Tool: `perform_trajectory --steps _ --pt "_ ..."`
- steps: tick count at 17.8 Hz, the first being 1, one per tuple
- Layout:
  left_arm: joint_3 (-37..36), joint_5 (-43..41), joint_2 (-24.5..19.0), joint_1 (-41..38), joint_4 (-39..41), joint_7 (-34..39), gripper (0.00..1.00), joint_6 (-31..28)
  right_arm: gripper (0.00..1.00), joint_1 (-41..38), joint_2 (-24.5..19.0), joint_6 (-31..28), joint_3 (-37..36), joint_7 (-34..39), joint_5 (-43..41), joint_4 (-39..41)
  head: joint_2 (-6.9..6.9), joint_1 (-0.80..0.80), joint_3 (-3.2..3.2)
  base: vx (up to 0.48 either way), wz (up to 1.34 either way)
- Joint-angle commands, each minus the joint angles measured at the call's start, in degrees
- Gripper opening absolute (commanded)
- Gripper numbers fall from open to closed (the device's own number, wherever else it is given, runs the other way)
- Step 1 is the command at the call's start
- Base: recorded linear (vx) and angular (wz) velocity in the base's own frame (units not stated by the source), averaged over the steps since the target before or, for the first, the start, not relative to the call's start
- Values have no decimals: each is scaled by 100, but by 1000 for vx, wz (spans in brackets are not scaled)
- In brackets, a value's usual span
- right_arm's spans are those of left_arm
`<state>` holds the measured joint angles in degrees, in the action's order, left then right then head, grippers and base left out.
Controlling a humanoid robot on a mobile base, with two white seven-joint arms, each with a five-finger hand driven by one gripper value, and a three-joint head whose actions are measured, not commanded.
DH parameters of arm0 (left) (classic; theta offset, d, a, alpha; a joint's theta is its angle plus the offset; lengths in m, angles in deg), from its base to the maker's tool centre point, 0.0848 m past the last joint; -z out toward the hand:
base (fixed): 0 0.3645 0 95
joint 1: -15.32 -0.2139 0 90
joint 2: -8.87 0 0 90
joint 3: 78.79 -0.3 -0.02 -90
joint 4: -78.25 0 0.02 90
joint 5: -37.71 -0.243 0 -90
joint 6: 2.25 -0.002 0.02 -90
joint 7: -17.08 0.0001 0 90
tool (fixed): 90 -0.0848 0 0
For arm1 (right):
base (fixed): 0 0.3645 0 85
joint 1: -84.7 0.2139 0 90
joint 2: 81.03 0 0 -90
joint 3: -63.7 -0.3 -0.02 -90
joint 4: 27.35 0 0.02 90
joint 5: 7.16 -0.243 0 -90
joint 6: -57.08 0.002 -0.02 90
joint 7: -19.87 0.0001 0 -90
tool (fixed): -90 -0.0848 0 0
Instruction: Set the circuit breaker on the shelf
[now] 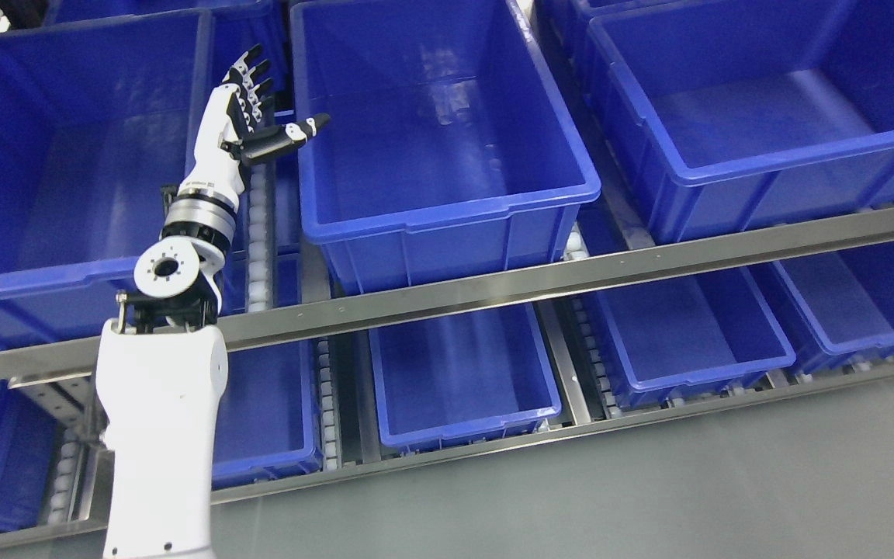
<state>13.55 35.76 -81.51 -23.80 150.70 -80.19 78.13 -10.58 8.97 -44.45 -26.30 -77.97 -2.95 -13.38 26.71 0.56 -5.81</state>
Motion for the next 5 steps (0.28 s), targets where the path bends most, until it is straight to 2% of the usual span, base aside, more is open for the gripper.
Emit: perform_trajectory --steps 1,5 --pt "-489 309 -61 -842 2221 6 99 180 100 1 100 705 114 11 -8 0 0 0 0 -132 213" --pt "-709 309 -61 -1045 2221 41 99 189 100 1 100 696 114 11 1 0 0 0 0 -78 147"
